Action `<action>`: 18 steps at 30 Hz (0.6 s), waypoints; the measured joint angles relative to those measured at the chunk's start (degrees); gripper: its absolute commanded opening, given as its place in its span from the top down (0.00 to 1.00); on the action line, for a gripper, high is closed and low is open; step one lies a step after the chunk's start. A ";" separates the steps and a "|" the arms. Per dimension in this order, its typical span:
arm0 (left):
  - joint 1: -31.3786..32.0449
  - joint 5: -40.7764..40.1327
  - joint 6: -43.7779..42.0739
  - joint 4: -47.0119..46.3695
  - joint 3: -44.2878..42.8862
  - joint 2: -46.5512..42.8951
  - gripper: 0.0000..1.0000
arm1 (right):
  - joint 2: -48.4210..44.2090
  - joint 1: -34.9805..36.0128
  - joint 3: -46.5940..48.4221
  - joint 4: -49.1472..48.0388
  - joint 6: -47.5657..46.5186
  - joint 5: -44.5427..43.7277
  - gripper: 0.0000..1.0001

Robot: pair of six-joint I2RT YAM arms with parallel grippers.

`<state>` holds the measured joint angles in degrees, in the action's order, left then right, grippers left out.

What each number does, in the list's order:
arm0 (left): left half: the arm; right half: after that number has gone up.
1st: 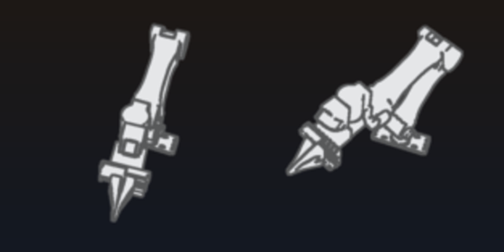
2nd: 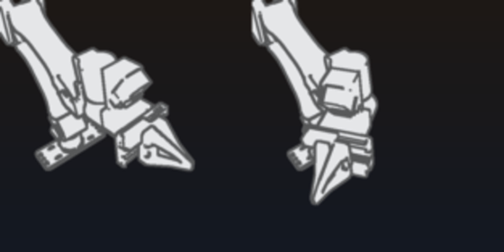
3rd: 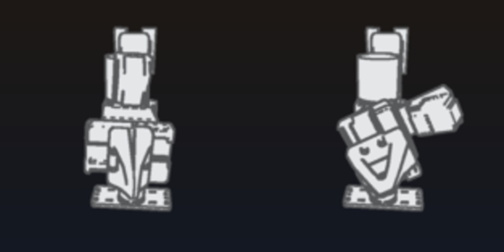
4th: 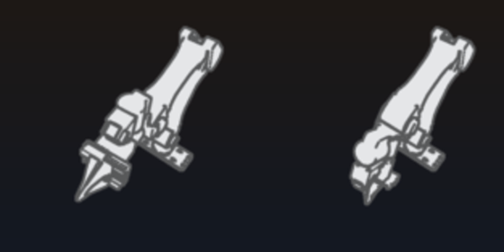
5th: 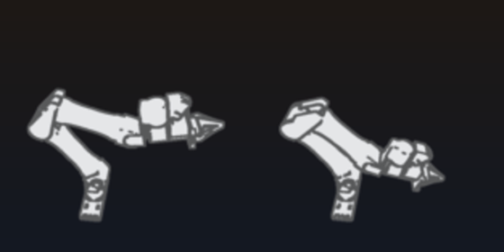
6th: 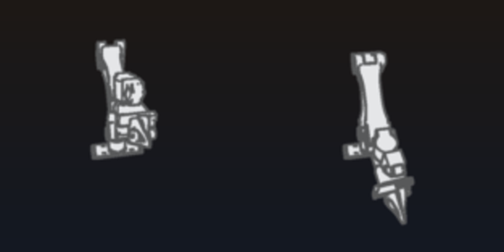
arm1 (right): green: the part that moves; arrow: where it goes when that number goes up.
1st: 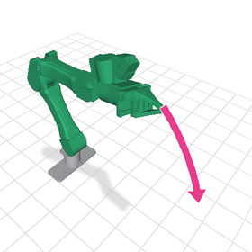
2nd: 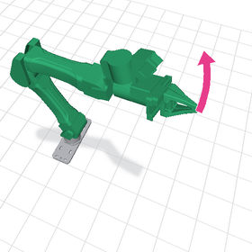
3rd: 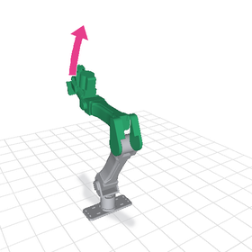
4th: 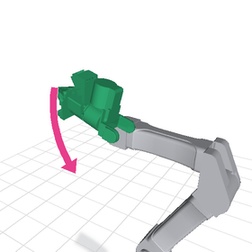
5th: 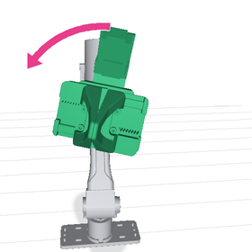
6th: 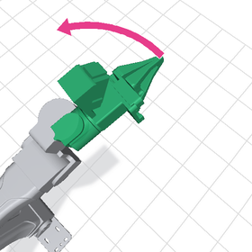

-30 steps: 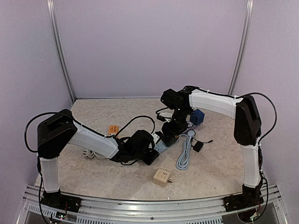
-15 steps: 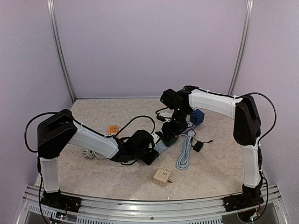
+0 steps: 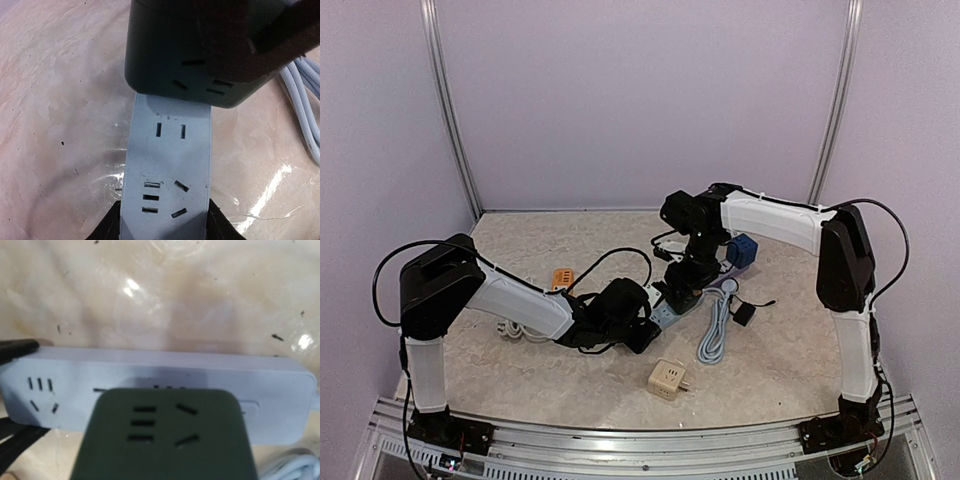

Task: Insert the plug
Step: Insert the plug into the socket.

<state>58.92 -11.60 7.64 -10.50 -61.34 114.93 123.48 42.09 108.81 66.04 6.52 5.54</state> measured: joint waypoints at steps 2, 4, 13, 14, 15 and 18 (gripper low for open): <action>0.00 0.00 0.00 0.00 0.00 0.00 0.89 | 0.20 0.26 0.37 0.33 0.09 -0.55 1.00; 0.00 0.00 0.00 0.00 0.00 0.00 0.89 | 0.52 0.50 0.94 0.74 0.22 -1.14 1.00; 0.00 0.00 0.02 0.02 0.00 0.00 0.90 | 1.70 0.92 2.97 2.34 0.83 -2.19 1.00; 0.00 0.00 0.02 0.02 0.00 0.00 0.89 | 1.86 0.92 3.17 2.54 0.87 -2.19 1.00; 0.00 0.00 0.00 0.02 0.00 0.00 0.89 | 2.01 0.92 3.41 2.73 0.98 -2.21 1.00; 0.00 0.00 0.02 0.04 -0.02 0.00 0.89 | 2.54 0.92 4.31 3.48 1.40 -2.21 1.00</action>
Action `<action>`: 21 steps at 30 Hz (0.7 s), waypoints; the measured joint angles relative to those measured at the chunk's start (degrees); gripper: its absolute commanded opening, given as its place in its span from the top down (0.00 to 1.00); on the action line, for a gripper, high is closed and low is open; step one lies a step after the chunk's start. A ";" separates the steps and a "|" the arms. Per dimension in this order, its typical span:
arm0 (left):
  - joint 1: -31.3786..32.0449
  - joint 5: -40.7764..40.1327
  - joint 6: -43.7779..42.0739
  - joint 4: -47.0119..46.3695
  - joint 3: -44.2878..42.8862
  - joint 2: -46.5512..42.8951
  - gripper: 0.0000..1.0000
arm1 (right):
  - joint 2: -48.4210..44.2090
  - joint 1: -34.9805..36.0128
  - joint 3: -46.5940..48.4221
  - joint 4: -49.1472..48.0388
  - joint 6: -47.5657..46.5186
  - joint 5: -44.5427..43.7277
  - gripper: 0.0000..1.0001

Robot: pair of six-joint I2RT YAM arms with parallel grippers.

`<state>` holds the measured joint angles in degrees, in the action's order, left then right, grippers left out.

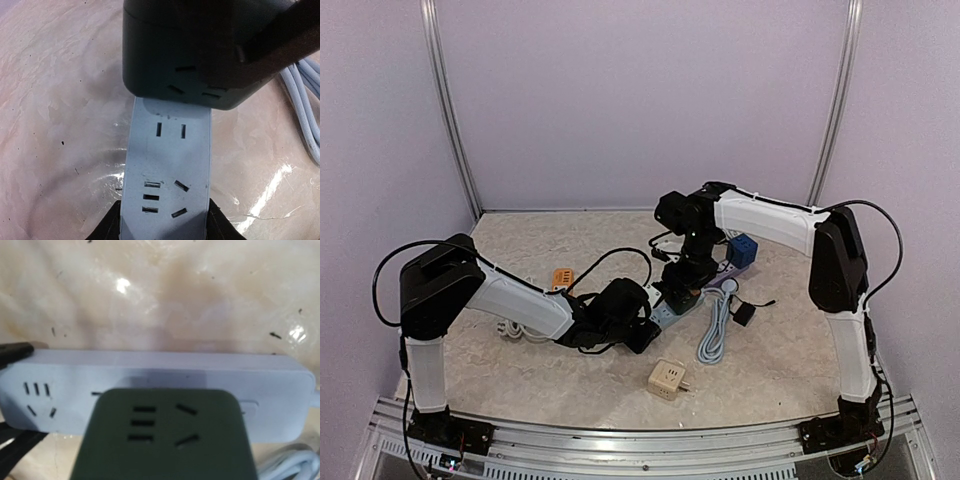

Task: Insert the plug
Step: Insert the plug into the socket.

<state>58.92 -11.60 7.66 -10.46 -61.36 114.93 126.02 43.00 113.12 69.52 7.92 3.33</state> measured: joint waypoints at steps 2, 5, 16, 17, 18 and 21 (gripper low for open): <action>0.00 0.00 0.02 0.00 0.00 0.00 0.90 | 0.20 0.00 0.31 0.24 0.52 -0.07 1.00; 0.00 -0.02 0.02 0.00 0.00 0.00 0.90 | 0.42 0.11 0.61 0.48 1.16 -0.15 1.00; 0.92 -2.75 -0.85 -0.07 0.00 0.00 0.93 | 1.66 0.46 2.95 2.56 2.38 -0.39 1.00; 0.96 -2.89 -0.92 -0.07 0.00 0.00 0.93 | 1.92 0.46 3.37 2.86 2.43 -0.42 1.00; 0.96 -2.97 -0.94 -0.07 0.00 0.00 0.93 | 2.21 0.46 3.85 3.23 2.43 -0.42 1.00; 1.01 -3.10 -1.09 -0.09 0.00 0.00 0.93 | 2.91 0.46 4.92 4.04 2.43 -0.42 1.00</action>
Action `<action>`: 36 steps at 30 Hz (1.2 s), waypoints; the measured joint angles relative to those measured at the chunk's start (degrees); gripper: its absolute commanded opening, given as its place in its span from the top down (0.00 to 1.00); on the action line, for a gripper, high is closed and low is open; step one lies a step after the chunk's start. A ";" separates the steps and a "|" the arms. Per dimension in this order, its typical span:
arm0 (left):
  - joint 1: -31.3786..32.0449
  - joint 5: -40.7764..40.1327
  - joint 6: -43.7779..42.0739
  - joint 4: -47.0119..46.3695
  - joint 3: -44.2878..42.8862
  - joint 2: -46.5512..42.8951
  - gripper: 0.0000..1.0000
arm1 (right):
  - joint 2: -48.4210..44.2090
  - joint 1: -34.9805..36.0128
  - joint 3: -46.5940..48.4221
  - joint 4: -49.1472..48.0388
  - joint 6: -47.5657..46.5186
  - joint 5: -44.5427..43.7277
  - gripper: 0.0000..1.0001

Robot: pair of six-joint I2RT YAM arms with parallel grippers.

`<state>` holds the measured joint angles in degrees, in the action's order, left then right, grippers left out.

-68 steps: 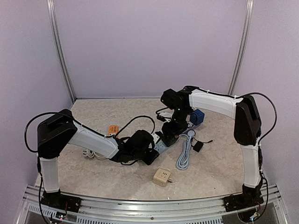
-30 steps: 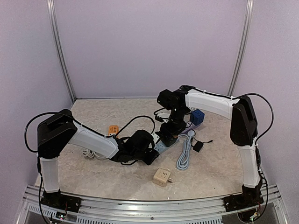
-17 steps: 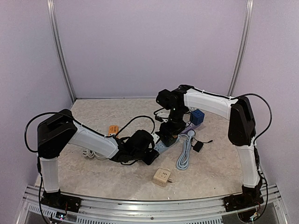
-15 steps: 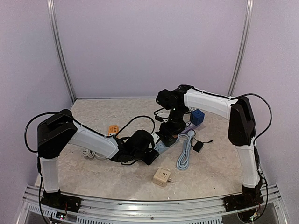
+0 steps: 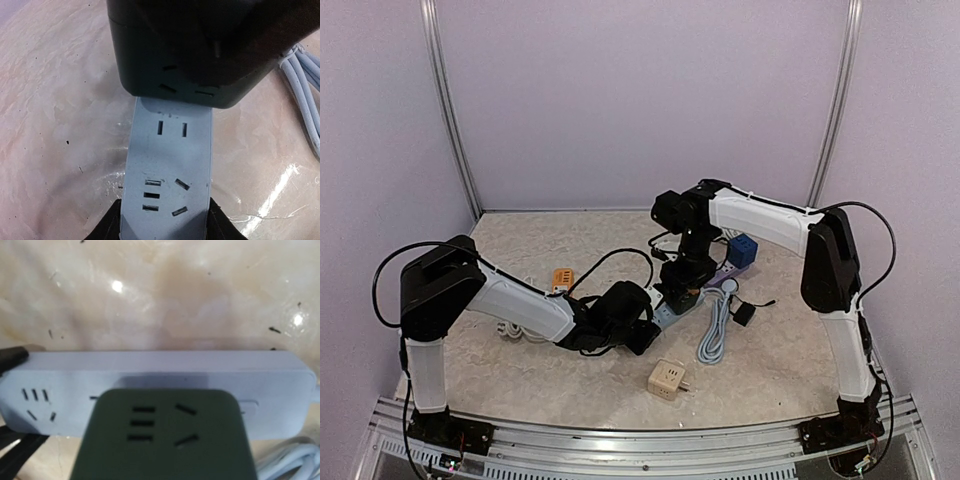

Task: Insert the plug
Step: Insert the plug into the socket.

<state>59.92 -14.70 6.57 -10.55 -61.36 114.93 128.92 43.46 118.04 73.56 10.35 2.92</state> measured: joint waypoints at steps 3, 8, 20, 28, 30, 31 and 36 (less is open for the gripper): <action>0.02 -0.15 -0.04 0.00 0.00 0.00 0.93 | 0.48 0.00 0.81 0.63 0.02 0.04 1.00; 0.02 -0.20 -0.22 0.00 0.00 0.00 0.93 | 0.90 0.00 1.29 0.94 0.11 0.04 1.00; 0.02 -0.20 -0.20 0.02 0.00 0.00 0.93 | 1.31 0.00 2.08 1.46 0.24 0.02 1.00; 0.02 -0.22 -0.20 0.02 0.00 0.00 0.93 | 1.33 0.00 2.12 1.55 0.24 -0.02 1.00; 0.02 -0.22 -0.20 0.02 0.00 0.00 0.93 | 1.33 0.00 2.14 1.55 0.24 -0.02 1.00; 0.02 -0.22 -0.20 0.02 0.00 0.00 0.93 | 1.36 0.00 2.19 1.60 0.24 -0.02 1.00; 0.02 -0.20 -0.20 0.02 0.00 0.00 0.93 | 1.66 0.00 2.75 2.03 0.22 -0.04 1.00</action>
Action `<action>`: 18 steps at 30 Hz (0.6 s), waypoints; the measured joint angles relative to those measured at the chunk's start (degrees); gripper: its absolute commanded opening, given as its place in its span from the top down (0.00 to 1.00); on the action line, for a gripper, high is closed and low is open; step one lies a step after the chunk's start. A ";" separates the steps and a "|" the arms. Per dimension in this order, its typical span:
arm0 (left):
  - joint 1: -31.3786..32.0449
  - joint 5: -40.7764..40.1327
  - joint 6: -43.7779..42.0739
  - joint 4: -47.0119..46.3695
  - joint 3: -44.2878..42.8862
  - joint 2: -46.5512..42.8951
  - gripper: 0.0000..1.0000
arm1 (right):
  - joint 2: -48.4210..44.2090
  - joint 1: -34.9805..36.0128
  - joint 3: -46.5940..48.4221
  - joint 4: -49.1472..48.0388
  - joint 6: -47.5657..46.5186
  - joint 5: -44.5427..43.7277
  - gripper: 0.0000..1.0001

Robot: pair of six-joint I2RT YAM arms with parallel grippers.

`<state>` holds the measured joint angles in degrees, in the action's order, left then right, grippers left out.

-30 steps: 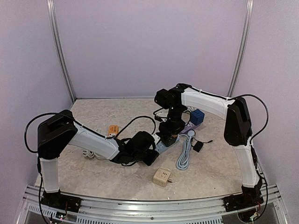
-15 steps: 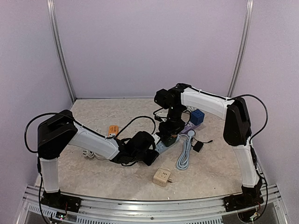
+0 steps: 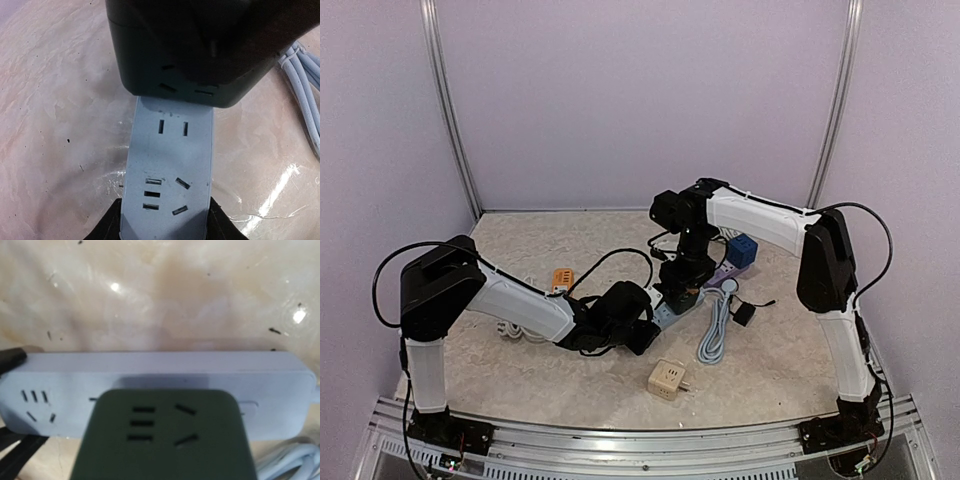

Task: Insert the plug
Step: Insert the plug into the socket.

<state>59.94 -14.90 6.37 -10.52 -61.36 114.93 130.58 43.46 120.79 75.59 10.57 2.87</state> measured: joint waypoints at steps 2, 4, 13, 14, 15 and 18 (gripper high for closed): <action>0.00 -0.02 0.00 0.00 0.00 0.00 0.93 | 0.15 0.00 0.28 0.20 0.00 -0.02 1.00; 0.00 -0.02 0.00 0.00 0.00 0.00 0.93 | 0.24 0.00 0.44 0.33 0.00 -0.04 1.00; 0.00 -0.02 0.00 0.00 0.00 0.00 0.93 | 0.24 0.02 0.46 0.37 0.02 -0.11 1.00; 0.00 0.00 0.00 0.00 0.00 0.00 0.93 | 0.24 0.02 0.46 0.37 0.02 -0.11 1.00; 0.00 -0.02 0.00 0.02 0.00 0.00 0.93 | 0.24 0.02 0.46 0.37 0.02 -0.11 1.00; 0.00 -0.02 0.02 0.02 0.00 0.00 0.93 | 0.24 0.02 0.46 0.37 0.00 -0.11 1.00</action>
<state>59.94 -14.92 6.39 -10.50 -61.36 114.93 130.82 43.48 121.25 75.96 10.57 2.76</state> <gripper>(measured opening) 0.437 0.582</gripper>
